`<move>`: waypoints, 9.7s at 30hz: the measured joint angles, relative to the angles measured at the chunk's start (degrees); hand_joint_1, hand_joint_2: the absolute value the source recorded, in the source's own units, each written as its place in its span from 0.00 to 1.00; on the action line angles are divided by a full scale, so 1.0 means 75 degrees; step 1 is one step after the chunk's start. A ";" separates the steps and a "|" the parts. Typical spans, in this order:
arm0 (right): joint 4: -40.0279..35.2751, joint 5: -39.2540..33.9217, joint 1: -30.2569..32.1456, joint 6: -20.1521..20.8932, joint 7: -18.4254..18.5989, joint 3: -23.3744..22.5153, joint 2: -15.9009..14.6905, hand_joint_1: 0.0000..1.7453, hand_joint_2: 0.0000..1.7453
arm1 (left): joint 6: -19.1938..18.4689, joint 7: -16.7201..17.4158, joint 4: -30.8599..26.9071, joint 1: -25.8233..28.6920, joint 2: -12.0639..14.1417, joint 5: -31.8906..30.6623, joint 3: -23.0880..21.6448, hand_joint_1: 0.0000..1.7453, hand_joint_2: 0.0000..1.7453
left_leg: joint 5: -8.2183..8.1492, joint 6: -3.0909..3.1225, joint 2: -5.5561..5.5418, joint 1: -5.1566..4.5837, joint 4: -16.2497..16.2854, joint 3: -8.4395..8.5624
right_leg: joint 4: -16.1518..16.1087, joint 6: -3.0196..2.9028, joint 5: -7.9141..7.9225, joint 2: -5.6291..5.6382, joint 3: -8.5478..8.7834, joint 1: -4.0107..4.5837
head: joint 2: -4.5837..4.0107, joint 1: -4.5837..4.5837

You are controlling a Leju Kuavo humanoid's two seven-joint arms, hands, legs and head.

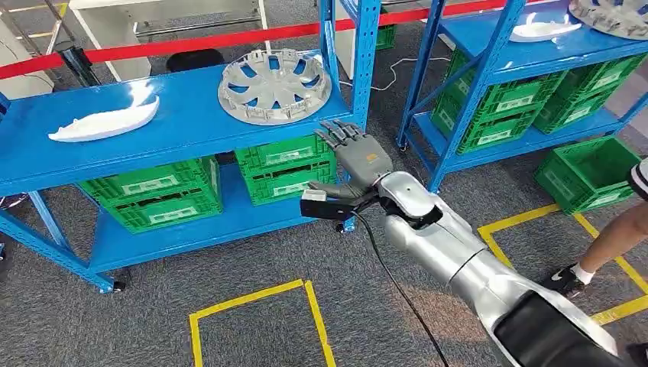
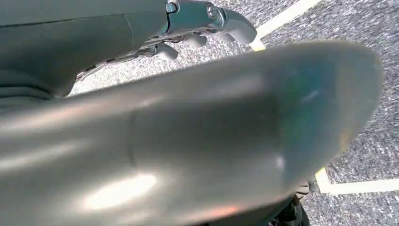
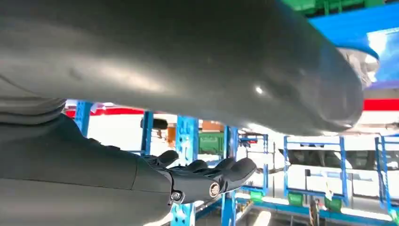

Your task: Take the parts from the cabinet and place them on the table.

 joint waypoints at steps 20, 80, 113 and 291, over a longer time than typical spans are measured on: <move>0.0003 0.0187 0.0352 0.0035 -0.0003 0.0020 -0.0023 0.00 0.00 | -0.0055 -0.0131 -0.0003 0.0141 -0.0020 0.0131 0.0009 0.00 0.00 | -0.0430 -0.0184 0.0080 0.0150 0.0133 0.0217 | 0.0404 0.0021 0.0229 -0.0078 -0.0706 0.0008 | 0.0000 0.0044; -0.0423 0.0064 -0.0063 0.0295 -0.0256 0.0017 0.1058 0.00 0.00 | 0.0087 -0.0146 -0.0015 0.0109 -0.0169 -0.0111 0.0180 0.00 0.00 | -0.0156 -0.0013 0.0074 0.0049 0.0342 -0.0241 | 0.0402 -0.0165 0.0200 -0.0101 -0.0647 0.0184 | 0.0000 -0.0006; -0.0321 -0.0219 0.0046 0.0303 -0.0693 0.0047 0.1084 0.00 0.00 | -0.0038 -0.0294 -0.0047 0.0125 -0.0149 -0.0119 0.0344 0.00 0.00 | 0.0080 -0.0225 -0.0444 0.0131 0.0260 -0.0445 | 0.0340 -0.0176 0.0193 0.0091 -0.0594 0.0086 | 0.0000 -0.0067; -0.4768 -0.2766 -0.0194 0.0306 -0.0262 -0.1547 0.1498 1.00 1.00 | 0.0128 -0.0242 -0.0044 -0.0043 -0.0137 -0.0810 0.1099 0.00 1.00 | 0.0379 -0.0147 -0.0010 0.0058 0.0308 -0.0769 | 0.0418 -0.0202 -0.0233 -0.0082 -0.0292 0.0158 | 0.0000 -0.0137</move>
